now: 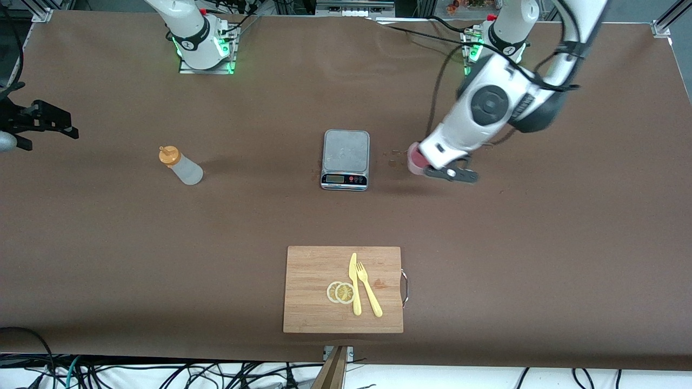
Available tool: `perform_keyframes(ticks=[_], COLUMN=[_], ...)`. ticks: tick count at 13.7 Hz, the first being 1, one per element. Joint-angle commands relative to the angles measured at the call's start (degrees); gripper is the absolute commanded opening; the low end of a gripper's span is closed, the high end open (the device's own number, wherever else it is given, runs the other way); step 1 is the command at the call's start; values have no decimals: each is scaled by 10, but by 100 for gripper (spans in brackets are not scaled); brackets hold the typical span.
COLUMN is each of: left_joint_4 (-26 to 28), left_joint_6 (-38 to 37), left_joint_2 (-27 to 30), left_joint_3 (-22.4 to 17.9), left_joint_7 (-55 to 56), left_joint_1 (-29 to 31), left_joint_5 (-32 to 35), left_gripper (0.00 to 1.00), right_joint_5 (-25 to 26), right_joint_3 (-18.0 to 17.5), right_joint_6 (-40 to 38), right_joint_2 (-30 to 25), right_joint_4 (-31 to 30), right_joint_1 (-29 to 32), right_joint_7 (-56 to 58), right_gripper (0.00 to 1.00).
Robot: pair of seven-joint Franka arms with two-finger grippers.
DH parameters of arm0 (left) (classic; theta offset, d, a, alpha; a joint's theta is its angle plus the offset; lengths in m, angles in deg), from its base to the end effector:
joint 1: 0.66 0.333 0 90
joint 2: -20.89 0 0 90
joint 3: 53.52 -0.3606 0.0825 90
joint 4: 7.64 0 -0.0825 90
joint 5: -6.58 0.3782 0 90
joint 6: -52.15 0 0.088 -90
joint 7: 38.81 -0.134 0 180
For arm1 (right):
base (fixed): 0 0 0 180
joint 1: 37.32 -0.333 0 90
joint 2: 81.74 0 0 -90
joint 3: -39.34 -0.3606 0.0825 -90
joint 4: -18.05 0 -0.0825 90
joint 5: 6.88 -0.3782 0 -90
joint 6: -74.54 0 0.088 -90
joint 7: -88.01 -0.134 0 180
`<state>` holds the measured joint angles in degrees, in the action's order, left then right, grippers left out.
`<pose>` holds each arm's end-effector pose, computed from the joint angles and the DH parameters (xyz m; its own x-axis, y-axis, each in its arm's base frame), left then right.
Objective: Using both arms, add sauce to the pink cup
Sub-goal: 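Carry the pink cup with the left gripper onto the scale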
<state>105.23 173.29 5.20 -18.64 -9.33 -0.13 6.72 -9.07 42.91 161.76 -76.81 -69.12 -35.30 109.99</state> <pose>0.4987 -0.3209 0.3700 0.9860 -0.0810 -0.1455 -0.0678 -0.9933 0.0931 0.5684 -0.0487 0.6129 0.9566 0.2838 -0.0664 0.2799 -0.9580 -0.0622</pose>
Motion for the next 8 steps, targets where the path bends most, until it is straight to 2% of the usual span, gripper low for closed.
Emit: perform_keyframes(ticks=[1,4,8], left_joint_4=[-37,-55,-63], left_joint_6=[54,113,139], left_joint_2=[-56,-114,-163], left_joint_3=[0,-3,-9], left_joint_7=[90,144,160], left_joint_1=[-61,-117,-144], left_joint_5=[-9,-1,63], left_gripper=[0,0,0], right_joint_5=[-9,-10,-26], right_joint_3=[-7,-8,-7], right_joint_6=[-28,-28,-30], right_joint_2=[-4,-5,-4], right_joint_4=[12,8,-21], right_joint_1=[0,-1,6], right_joint_7=[22,58,244], right_gripper=[100,100,100])
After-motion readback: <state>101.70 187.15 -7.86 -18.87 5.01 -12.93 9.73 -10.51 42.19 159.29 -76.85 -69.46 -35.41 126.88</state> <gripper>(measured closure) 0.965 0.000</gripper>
